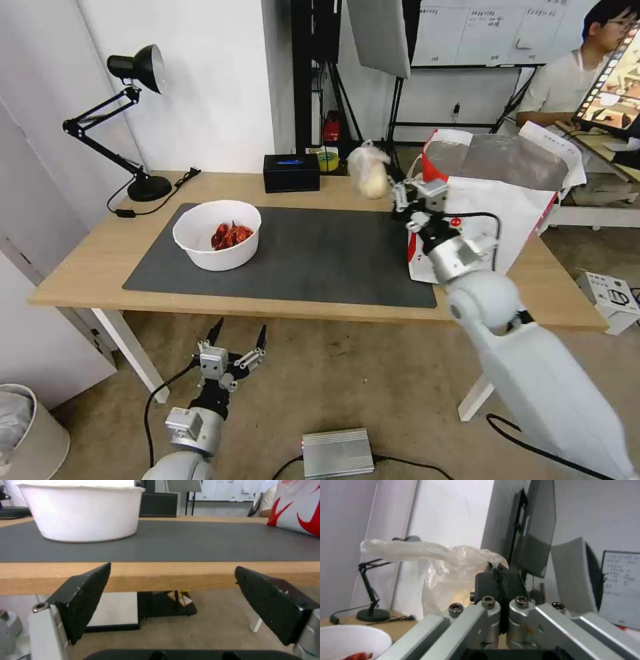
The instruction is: Pick up the trash from the table and place it into the takeout bag.
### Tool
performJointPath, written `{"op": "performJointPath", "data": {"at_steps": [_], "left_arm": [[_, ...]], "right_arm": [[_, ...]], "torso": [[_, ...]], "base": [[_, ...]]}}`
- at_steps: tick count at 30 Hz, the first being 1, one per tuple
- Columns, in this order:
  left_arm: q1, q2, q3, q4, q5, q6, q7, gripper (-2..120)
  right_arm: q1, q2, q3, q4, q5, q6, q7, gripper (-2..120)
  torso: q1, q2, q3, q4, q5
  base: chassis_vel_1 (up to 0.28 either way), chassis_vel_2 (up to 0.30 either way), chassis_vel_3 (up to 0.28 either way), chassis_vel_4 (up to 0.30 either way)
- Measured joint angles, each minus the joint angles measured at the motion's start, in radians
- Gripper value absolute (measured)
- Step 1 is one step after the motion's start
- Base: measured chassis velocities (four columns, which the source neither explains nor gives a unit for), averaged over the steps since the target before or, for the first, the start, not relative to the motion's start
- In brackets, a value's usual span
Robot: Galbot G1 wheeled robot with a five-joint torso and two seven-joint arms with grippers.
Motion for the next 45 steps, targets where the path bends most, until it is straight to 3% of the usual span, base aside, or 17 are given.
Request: {"op": "performJointPath", "data": {"at_steps": [13, 26, 37, 45], "left_arm": [[0.000, 0.003, 0.015, 0.017, 0.011, -0.008, 0.003, 100], [-0.010, 0.017, 0.018, 0.025, 0.008, -0.009, 0.005, 100], [-0.025, 0.016, 0.042, 0.037, 0.012, -0.009, 0.006, 100], [-0.020, 0.016, 0.036, 0.036, 0.011, -0.013, 0.007, 100]], "right_arm": [[-0.049, -0.024, 0.185, 0.047, 0.035, 0.044, 0.059, 0], [-0.053, -0.036, 0.290, 0.033, 0.081, 0.037, 0.118, 0], [-0.049, -0.068, 0.335, 0.016, 0.188, -0.072, 0.233, 0], [-0.030, -0.121, 0.343, 0.022, 0.335, -0.231, 0.355, 0]], "torso": [[0.000, 0.000, 0.000, 0.0002, -0.0001], [0.000, 0.000, 0.000, 0.0001, -0.0002], [0.000, 0.000, 0.000, 0.0001, -0.0001], [0.000, 0.000, 0.000, 0.0001, -0.0001]], "base": [[0.000, 0.000, 0.000, 0.000], [0.000, 0.000, 0.000, 0.000], [0.000, 0.000, 0.000, 0.000], [0.000, 0.000, 0.000, 0.000]]}}
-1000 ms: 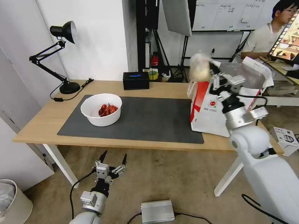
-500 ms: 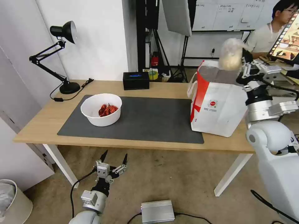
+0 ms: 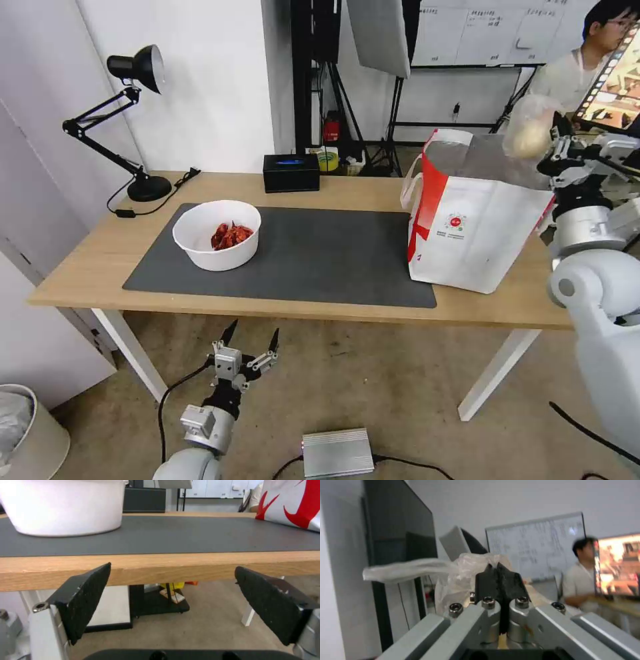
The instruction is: Pick up the trash from the table and place it into the takeout bag.
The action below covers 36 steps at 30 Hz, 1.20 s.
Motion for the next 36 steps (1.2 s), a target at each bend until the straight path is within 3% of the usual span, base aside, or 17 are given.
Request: {"op": "performJointPath", "data": {"at_steps": [7, 18, 24, 36], "left_arm": [[0.006, -0.007, -0.003, -0.005, -0.001, -0.005, 0.001, 100], [0.010, -0.016, -0.004, -0.016, 0.001, -0.007, 0.003, 100], [0.014, -0.021, -0.003, -0.018, 0.004, -0.007, 0.005, 100], [0.016, -0.023, -0.010, -0.020, 0.004, -0.007, 0.006, 100]], "right_arm": [[0.031, -0.055, -0.009, -0.008, 0.130, -0.100, 0.080, 0], [0.147, -0.088, -0.051, -0.034, 0.393, -0.178, 0.236, 0], [0.174, -0.080, -0.065, -0.046, 0.414, -0.196, 0.252, 0], [0.160, -0.055, -0.071, -0.041, 0.404, -0.200, 0.249, 45]], "torso": [[0.000, 0.000, 0.000, -0.0001, 0.0000], [0.000, 0.000, 0.000, 0.0000, -0.0001], [0.000, 0.000, 0.000, 0.0000, -0.0001], [0.000, 0.000, 0.000, 0.0000, -0.0001]], "base": [[0.000, 0.000, 0.000, 0.000], [0.000, 0.000, 0.000, 0.000], [0.000, 0.000, 0.000, 0.000], [0.000, 0.000, 0.000, 0.000]]}}
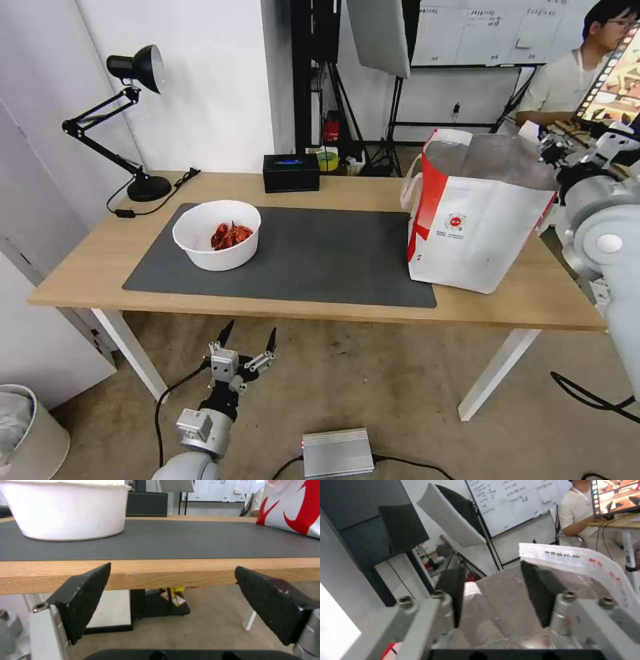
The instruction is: Pick up the trash from the table and place it into the takeout bag.
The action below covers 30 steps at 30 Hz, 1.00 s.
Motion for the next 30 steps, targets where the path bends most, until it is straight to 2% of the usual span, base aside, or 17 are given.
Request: {"op": "performJointPath", "data": {"at_steps": [1, 3, 5, 12, 19, 22, 23, 26, 27, 30], "left_arm": [[0.000, 0.000, 0.000, 0.000, 0.000, 0.000, 0.000, 100], [-0.001, -0.002, 0.001, 0.000, 0.000, 0.000, 0.000, 100], [0.000, -0.003, 0.002, 0.000, 0.000, 0.000, 0.000, 100], [0.000, -0.009, 0.008, 0.005, 0.003, -0.003, 0.001, 100], [-0.002, -0.009, 0.007, 0.003, 0.004, -0.004, 0.001, 100], [-0.003, -0.007, 0.003, 0.002, 0.003, -0.004, 0.001, 100], [-0.003, -0.007, 0.003, 0.002, 0.003, -0.004, 0.001, 100], [-0.002, -0.005, 0.003, 0.000, 0.002, -0.004, 0.001, 100], [-0.002, -0.005, 0.003, 0.000, 0.002, -0.004, 0.001, 100], [0.000, -0.005, 0.003, -0.001, -0.001, -0.005, 0.000, 100]], "right_arm": [[0.000, 0.000, 0.000, 0.000, 0.000, 0.000, 0.000, 45], [-0.007, 0.001, 0.002, 0.003, -0.002, 0.000, -0.003, 57], [-0.012, 0.001, 0.004, 0.005, -0.005, 0.001, -0.006, 59], [-0.041, 0.006, 0.008, 0.015, -0.046, 0.033, -0.057, 64], [-0.084, 0.010, 0.010, 0.038, -0.132, 0.102, -0.167, 68], [-0.130, 0.015, 0.013, 0.054, -0.219, 0.192, -0.285, 73], [-0.130, 0.015, 0.013, 0.054, -0.219, 0.192, -0.285, 73], [-0.182, 0.027, 0.016, 0.070, -0.319, 0.298, -0.393, 80], [-0.182, 0.027, 0.016, 0.070, -0.319, 0.298, -0.393, 80], [-0.234, 0.047, 0.016, 0.091, -0.408, 0.389, -0.477, 90]], "torso": [[0.000, 0.000, 0.000, 0.0000, 0.0000], [0.000, 0.000, 0.000, -0.0001, 0.0000], [0.000, 0.000, 0.000, 0.0000, 0.0000], [0.000, 0.000, 0.000, 0.0000, 0.0000], [0.000, 0.000, 0.000, 0.0000, 0.0000], [0.000, 0.000, 0.000, -0.0001, 0.0000], [0.000, 0.000, 0.000, -0.0001, 0.0000], [0.000, 0.000, 0.000, 0.0001, -0.0001], [0.000, 0.000, 0.000, 0.0001, -0.0001], [0.000, 0.000, 0.000, -0.0001, -0.0001]], "base": [[0.000, 0.000, 0.000, 0.000], [0.000, 0.000, 0.000, 0.000], [0.000, 0.000, 0.000, 0.000], [0.000, 0.000, 0.000, 0.000], [0.000, 0.000, 0.000, 0.000], [0.000, 0.000, 0.000, 0.000], [0.000, 0.000, 0.000, 0.000], [0.000, 0.000, 0.000, 0.000], [0.000, 0.000, 0.000, 0.000], [0.000, 0.000, 0.000, 0.000]]}}
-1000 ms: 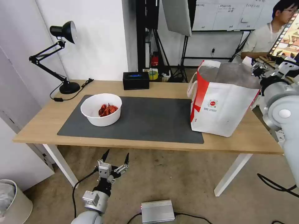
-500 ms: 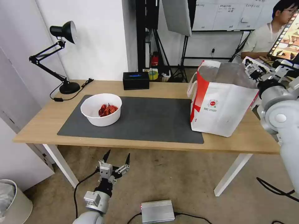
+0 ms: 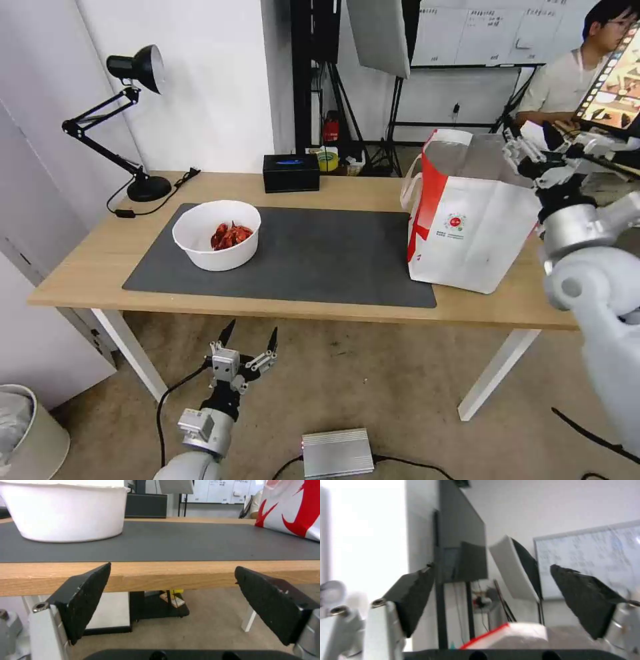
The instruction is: Pick up the trash from the table and place it into the takeout bag.
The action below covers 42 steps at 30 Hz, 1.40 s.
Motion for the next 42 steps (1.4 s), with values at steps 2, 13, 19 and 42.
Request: {"op": "performJointPath", "data": {"at_steps": [2, 13, 19, 42], "left_arm": [[0.000, 0.000, 0.000, 0.000, -0.001, 0.000, 0.000, 100], [-0.001, 0.000, -0.002, -0.003, -0.002, -0.003, -0.001, 100], [-0.001, 0.002, -0.010, -0.004, -0.012, -0.006, -0.001, 100], [-0.009, 0.022, -0.045, -0.020, -0.050, -0.008, 0.017, 100]], "right_arm": [[-0.017, 0.010, 0.000, 0.009, -0.029, 0.028, -0.025, 91], [-0.168, 0.098, -0.001, 0.069, -0.207, 0.149, -0.117, 100], [-0.304, 0.186, 0.026, 0.091, -0.334, 0.217, -0.174, 100], [-0.612, 0.433, 0.092, 0.138, -0.569, 0.210, -0.066, 100]], "torso": [[0.000, 0.000, 0.000, 0.0001, -0.0001], [0.000, 0.000, 0.000, 0.0002, -0.0001], [0.000, 0.000, 0.000, 0.0001, 0.0000], [0.000, 0.000, 0.000, 0.0000, 0.0000]], "base": [[0.000, 0.000, 0.000, 0.000], [0.000, 0.000, 0.000, 0.000], [0.000, 0.000, 0.000, 0.000], [0.000, 0.000, 0.000, 0.000]]}}
